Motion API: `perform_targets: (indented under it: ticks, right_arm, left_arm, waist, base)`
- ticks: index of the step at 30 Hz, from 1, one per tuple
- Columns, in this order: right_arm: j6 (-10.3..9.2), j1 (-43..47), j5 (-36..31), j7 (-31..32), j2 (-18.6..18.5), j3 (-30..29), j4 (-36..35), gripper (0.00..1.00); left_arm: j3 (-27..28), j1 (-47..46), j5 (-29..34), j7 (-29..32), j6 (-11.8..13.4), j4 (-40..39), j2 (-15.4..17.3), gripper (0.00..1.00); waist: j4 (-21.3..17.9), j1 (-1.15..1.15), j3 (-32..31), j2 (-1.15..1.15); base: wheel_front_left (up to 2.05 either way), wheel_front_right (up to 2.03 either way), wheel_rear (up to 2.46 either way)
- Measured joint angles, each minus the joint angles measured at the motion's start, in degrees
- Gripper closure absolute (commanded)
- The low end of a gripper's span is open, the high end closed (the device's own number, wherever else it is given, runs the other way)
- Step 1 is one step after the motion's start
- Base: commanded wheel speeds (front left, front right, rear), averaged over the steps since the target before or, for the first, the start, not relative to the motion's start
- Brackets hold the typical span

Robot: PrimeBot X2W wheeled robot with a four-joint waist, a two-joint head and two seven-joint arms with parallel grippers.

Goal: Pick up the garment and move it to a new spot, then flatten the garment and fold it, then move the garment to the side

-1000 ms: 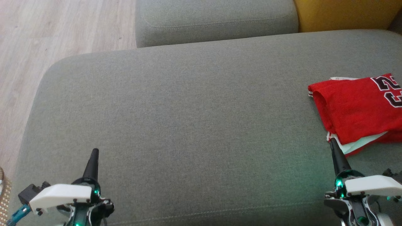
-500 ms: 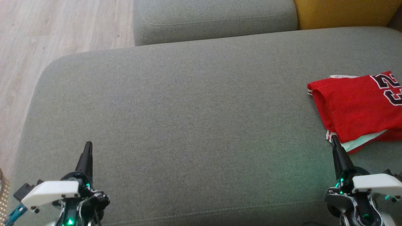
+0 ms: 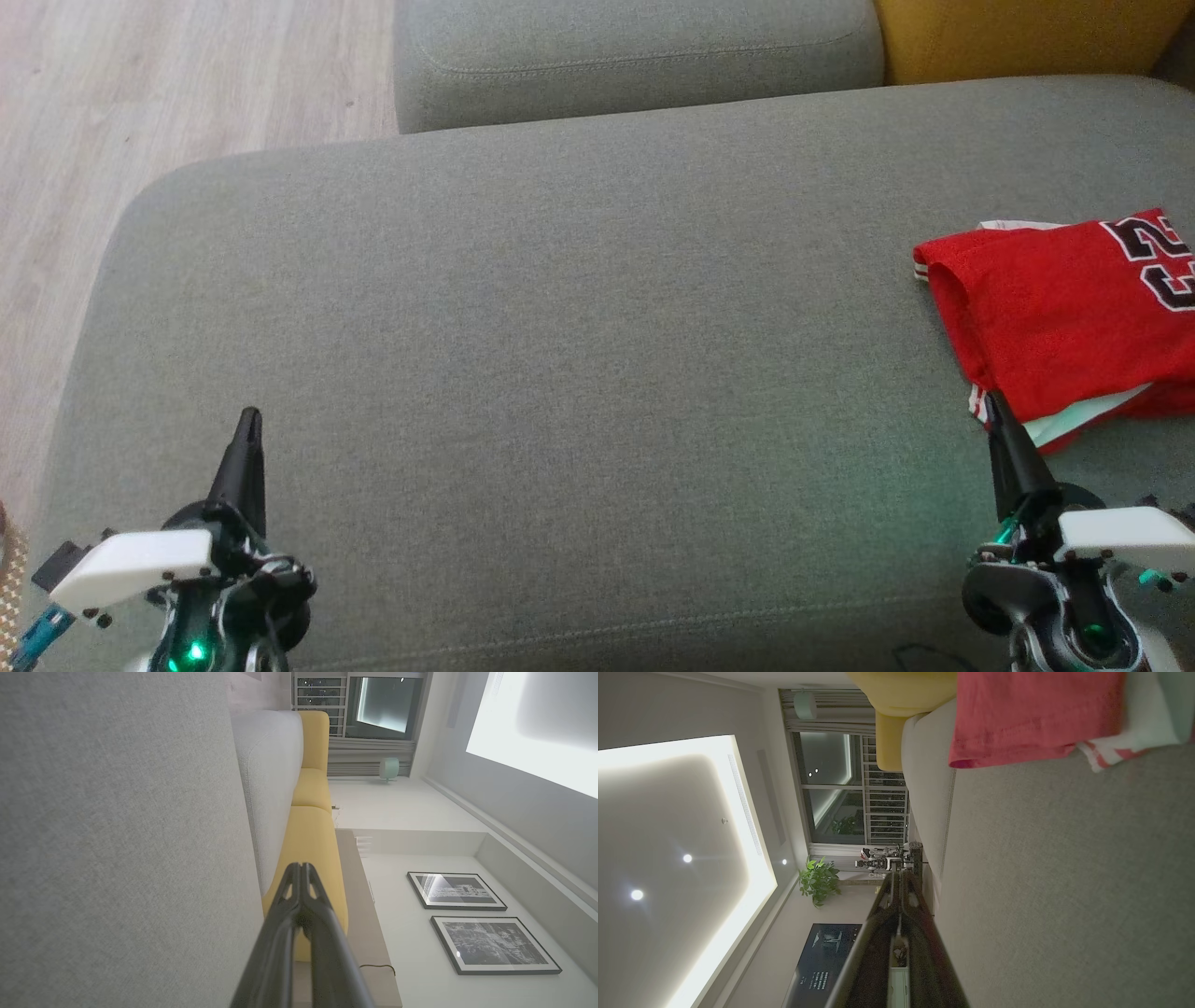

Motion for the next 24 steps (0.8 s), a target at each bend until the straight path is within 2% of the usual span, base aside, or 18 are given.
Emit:
perform_targets:
  ticks: [24]
  right_arm:
    - [0.0,0.0,0.0,0.0,0.0,-0.1,0.0,1.0]
  left_arm:
    - [0.4,0.0,0.0,0.3,0.0,0.0,-0.2,1.0]
  waist:
    - [0.0,0.0,0.0,0.0]
  base:
    - [0.0,0.0,0.0]
